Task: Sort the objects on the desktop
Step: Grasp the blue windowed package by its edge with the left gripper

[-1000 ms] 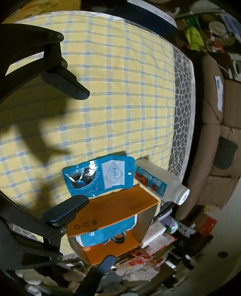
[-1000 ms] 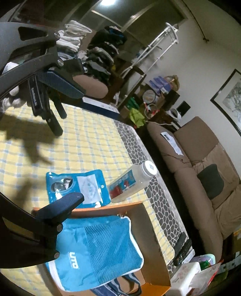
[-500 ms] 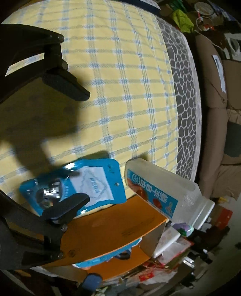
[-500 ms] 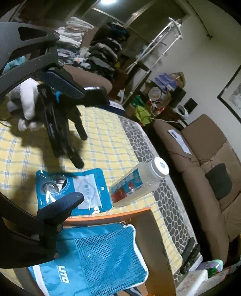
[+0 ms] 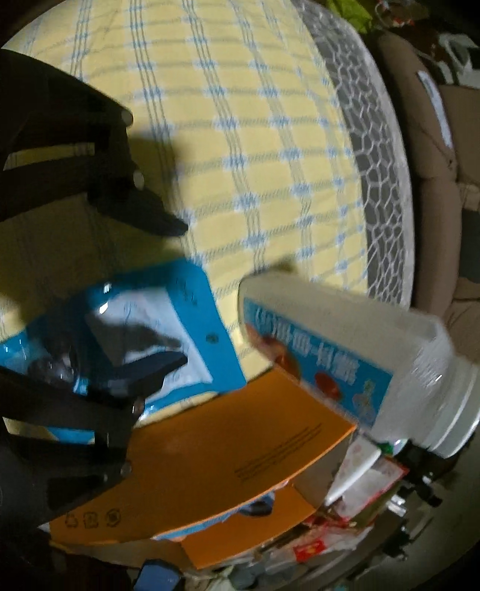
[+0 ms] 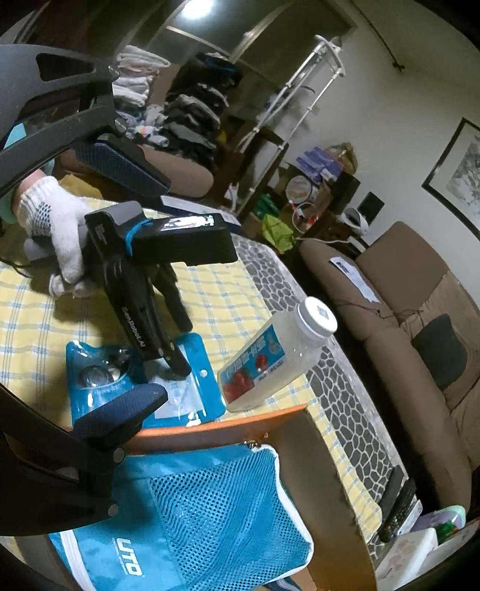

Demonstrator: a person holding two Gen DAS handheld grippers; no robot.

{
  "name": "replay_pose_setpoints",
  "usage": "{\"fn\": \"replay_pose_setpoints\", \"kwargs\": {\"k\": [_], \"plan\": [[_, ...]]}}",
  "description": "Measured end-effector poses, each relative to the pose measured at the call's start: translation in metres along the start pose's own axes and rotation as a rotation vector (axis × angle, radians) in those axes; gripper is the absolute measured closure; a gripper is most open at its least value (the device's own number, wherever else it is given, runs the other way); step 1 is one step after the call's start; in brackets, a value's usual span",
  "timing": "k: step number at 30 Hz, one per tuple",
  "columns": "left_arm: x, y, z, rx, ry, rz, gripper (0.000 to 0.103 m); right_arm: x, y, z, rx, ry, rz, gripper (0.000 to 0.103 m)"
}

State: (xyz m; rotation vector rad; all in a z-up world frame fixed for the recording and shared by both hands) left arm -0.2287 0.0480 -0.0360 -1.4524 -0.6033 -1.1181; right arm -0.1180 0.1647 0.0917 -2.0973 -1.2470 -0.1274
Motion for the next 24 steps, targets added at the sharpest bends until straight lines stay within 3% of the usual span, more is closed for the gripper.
{"fn": "replay_pose_setpoints", "kwargs": {"k": [1, 2, 7, 17, 24], "plan": [[-0.001, 0.000, 0.003, -0.006, 0.007, -0.007, 0.067, 0.000, 0.000, 0.001, -0.003, 0.003, 0.001, 0.000], [-0.002, 0.001, 0.006, -0.013, 0.012, -0.014, 0.075, 0.001, 0.000, 0.003, -0.009, 0.004, 0.001, 0.000], [0.007, 0.004, 0.013, -0.024, 0.028, 0.011, 0.088, 0.005, -0.002, 0.007, -0.020, -0.002, 0.007, 0.000], [0.048, 0.037, -0.032, 0.076, 0.004, 0.040, 0.101, -0.002, 0.008, -0.005, -0.004, -0.030, -0.030, 0.000], [0.076, 0.079, -0.090, 0.103, -0.101, 0.017, 0.101, -0.030, 0.027, -0.011, 0.006, -0.036, -0.117, 0.000]]}}
Point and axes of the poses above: each gripper's, at about its wrist camera, not at the fingertips, and x roughly against the way its jaws point, z to its right, y to its underside, the point moved 4 cm from there along -x, roughly the way its jaws point, and after that the axes turned 11 degrees about -y, right-handed, at the moved point
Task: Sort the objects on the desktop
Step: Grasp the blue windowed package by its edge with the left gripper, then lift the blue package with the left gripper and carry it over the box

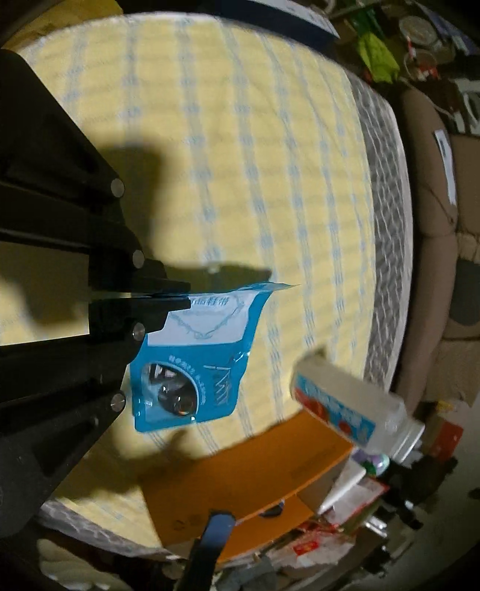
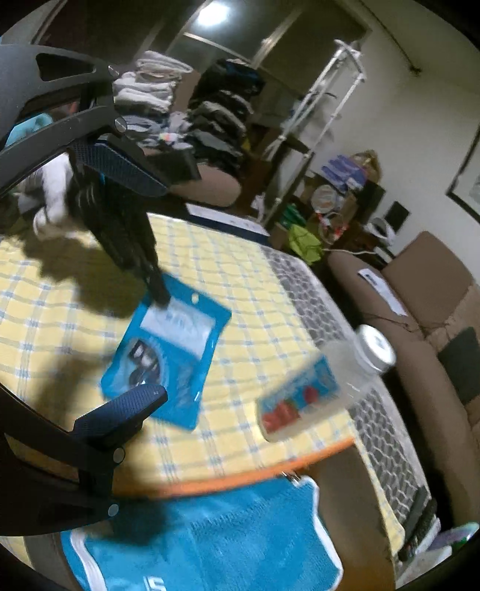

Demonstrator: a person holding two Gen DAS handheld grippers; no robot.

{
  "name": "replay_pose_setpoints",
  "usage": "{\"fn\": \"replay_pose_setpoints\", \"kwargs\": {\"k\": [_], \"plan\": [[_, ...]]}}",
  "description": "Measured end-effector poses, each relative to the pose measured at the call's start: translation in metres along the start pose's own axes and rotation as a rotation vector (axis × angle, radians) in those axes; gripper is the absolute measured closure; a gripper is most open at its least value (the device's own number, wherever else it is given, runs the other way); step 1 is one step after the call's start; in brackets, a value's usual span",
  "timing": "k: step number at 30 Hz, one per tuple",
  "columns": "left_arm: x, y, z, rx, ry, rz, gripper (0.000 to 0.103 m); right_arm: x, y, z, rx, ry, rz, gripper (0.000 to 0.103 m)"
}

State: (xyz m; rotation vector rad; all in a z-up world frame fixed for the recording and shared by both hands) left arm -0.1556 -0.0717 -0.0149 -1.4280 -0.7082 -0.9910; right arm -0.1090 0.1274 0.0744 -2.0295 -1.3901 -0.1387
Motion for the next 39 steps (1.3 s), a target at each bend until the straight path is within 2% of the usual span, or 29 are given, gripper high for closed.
{"fn": "replay_pose_setpoints", "kwargs": {"k": [5, 10, 15, 21, 34, 39], "plan": [[0.012, 0.025, -0.031, 0.014, -0.038, -0.035, 0.101, -0.030, 0.014, -0.005, 0.025, 0.022, -0.080, 0.000], [0.020, 0.037, -0.040, 0.049, -0.031, -0.058, 0.101, -0.057, 0.027, 0.001, 0.003, 0.030, -0.139, 0.000], [0.023, 0.044, -0.045, 0.078, -0.006, -0.055, 0.101, -0.073, 0.035, 0.025, -0.094, 0.017, -0.166, 0.000], [0.023, 0.046, -0.048, 0.105, 0.017, -0.056, 0.101, -0.079, 0.038, 0.043, -0.117, 0.044, -0.178, 0.000], [0.018, 0.051, -0.042, 0.119, 0.057, -0.078, 0.101, -0.097, 0.043, 0.052, -0.248, -0.112, -0.193, 0.000], [0.020, 0.050, -0.042, 0.124, 0.060, -0.071, 0.101, -0.097, 0.042, 0.050, -0.260, -0.124, -0.187, 0.000]]}}
Point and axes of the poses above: each gripper's, at about its wrist camera, not at the fingertips, and x roughly against the way its jaws point, z to its right, y to its underside, the point moved 4 cm from there along -x, roughly the way its jaws point, and after that the axes turned 11 degrees about -y, right-handed, at the moved point
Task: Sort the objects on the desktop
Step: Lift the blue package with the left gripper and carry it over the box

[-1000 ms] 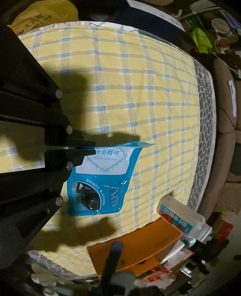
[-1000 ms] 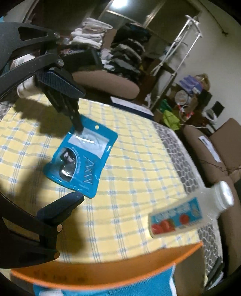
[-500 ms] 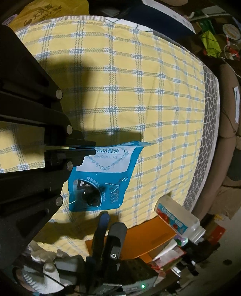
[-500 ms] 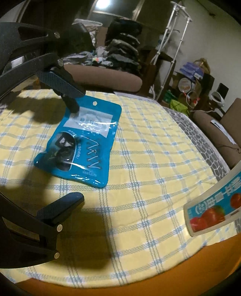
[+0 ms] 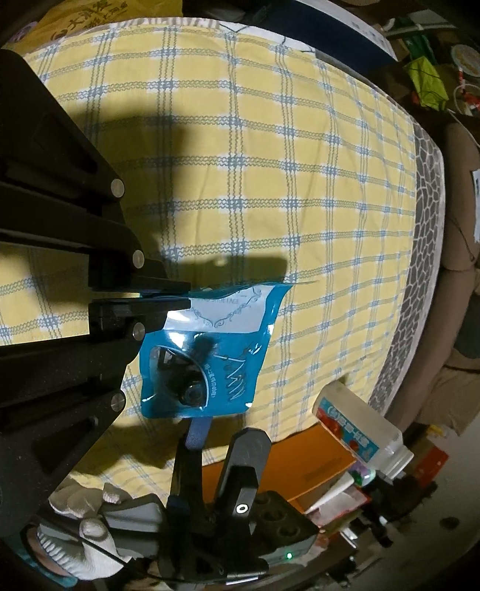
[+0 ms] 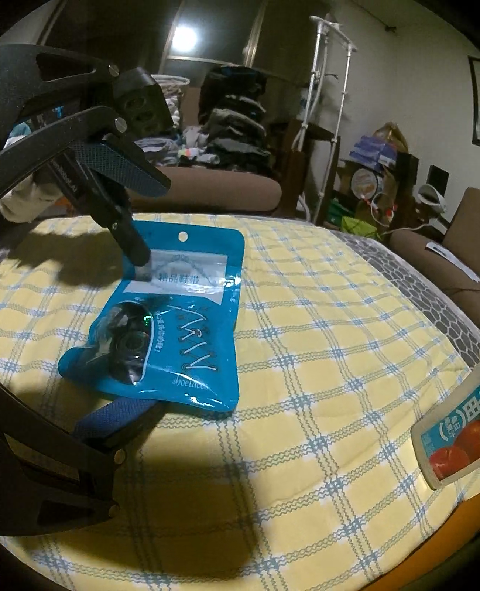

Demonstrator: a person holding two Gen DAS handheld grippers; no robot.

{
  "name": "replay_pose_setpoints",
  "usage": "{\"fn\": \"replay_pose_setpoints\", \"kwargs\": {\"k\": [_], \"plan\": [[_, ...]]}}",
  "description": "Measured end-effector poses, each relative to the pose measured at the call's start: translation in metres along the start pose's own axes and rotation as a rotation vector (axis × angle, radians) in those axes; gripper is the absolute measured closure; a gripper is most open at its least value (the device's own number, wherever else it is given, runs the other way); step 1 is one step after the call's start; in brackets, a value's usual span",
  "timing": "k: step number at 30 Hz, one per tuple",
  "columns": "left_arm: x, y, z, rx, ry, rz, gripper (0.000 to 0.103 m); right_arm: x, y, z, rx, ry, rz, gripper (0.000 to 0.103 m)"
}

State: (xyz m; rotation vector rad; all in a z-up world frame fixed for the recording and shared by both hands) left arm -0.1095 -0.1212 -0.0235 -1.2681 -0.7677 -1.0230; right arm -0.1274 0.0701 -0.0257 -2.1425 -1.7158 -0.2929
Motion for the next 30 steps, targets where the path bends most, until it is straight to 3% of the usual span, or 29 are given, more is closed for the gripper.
{"fn": "replay_pose_setpoints", "kwargs": {"k": [11, 19, 25, 30], "plan": [[0.017, -0.007, 0.011, -0.020, -0.002, 0.046, 0.101, 0.009, -0.001, -0.023, 0.057, -0.016, 0.005, 0.000], [0.041, -0.019, 0.035, -0.056, -0.008, 0.099, 0.101, 0.033, -0.003, -0.049, 0.158, 0.021, 0.033, 0.000], [0.074, -0.039, 0.080, -0.111, 0.007, 0.153, 0.101, 0.078, -0.009, -0.073, 0.204, -0.005, 0.111, 0.000], [0.094, -0.058, 0.142, -0.185, 0.035, 0.187, 0.101, 0.132, -0.016, -0.083, 0.217, -0.011, 0.187, 0.000]]}}
Point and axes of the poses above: each gripper's, at about its wrist camera, not at the fingertips, and x roughly against the way its jaws point, z to its right, y to its underside, the point moved 4 cm from there along -x, roughly the way its jaws point, and after that the axes turned 11 degrees about -y, right-handed, at the moved point
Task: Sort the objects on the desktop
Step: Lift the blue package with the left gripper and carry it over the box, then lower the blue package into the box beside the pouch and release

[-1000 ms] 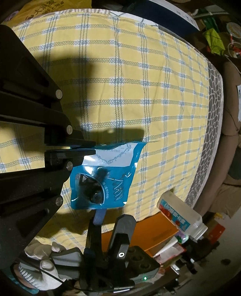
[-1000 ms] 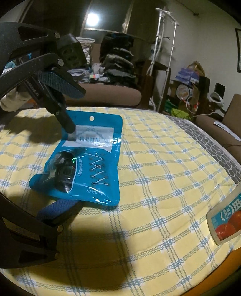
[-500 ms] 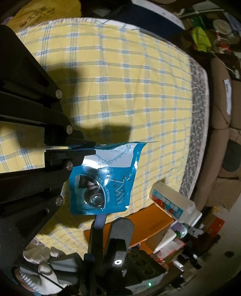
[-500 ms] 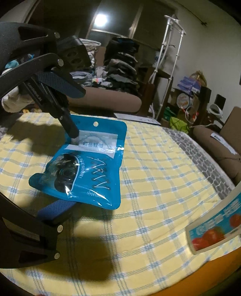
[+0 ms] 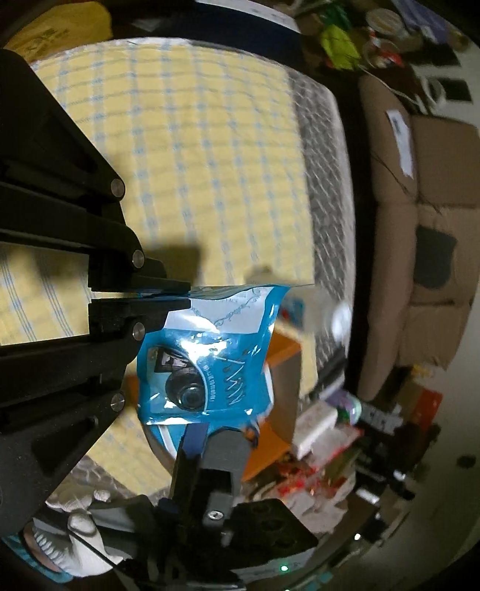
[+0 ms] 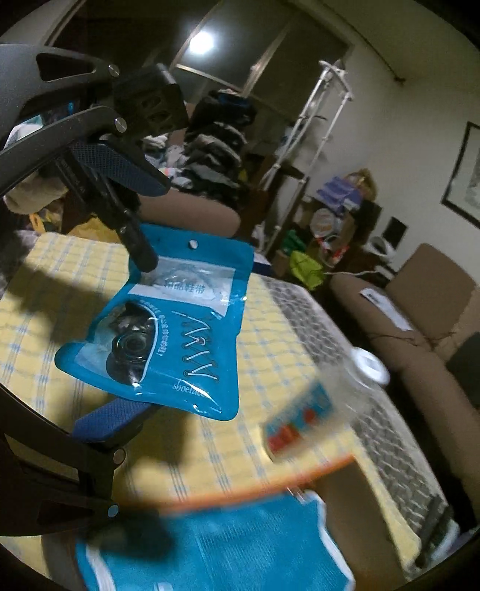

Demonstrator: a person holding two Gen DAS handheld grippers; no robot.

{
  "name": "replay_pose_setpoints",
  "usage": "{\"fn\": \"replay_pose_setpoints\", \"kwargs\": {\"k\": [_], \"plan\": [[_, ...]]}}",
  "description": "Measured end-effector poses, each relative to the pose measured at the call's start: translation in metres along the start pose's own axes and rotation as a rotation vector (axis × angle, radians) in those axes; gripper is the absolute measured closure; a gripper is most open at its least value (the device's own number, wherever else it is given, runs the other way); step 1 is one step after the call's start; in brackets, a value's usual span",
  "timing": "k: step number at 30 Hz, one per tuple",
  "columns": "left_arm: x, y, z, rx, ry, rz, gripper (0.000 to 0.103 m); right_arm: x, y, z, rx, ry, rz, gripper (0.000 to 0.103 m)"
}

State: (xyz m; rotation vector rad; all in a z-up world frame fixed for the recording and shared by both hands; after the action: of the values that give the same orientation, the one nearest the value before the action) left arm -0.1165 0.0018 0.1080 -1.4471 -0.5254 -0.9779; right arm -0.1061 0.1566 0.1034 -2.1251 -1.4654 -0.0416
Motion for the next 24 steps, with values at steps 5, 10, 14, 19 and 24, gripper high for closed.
{"fn": "replay_pose_setpoints", "kwargs": {"k": [5, 10, 14, 19, 24], "plan": [[-0.010, -0.028, 0.075, -0.090, 0.039, -0.007, 0.101, 0.070, -0.016, 0.008, 0.019, 0.050, 0.073, 0.000], [-0.032, -0.052, 0.155, -0.171, 0.108, -0.019, 0.101, 0.139, -0.028, 0.028, 0.026, 0.128, 0.145, 0.000], [-0.050, -0.057, 0.212, -0.271, 0.136, -0.035, 0.101, 0.186, -0.033, 0.051, 0.016, 0.191, 0.182, 0.000], [-0.078, -0.059, 0.265, -0.366, 0.154, -0.066, 0.101, 0.220, -0.038, 0.081, 0.012, 0.261, 0.180, 0.000], [-0.111, -0.059, 0.293, -0.444, 0.155, -0.094, 0.101, 0.234, -0.038, 0.114, -0.015, 0.293, 0.171, 0.000]]}}
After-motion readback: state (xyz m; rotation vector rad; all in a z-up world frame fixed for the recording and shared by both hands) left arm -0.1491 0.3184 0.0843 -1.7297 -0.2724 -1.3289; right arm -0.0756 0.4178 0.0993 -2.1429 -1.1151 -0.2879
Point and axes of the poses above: each gripper's, at about its wrist camera, not at the fingertips, and x roughly against the way its jaws point, z to its right, y to its underside, the point moved 4 cm from there along -x, roughly the way its jaws point, and after that the axes turned 11 degrees about -y, right-handed, at the moved point
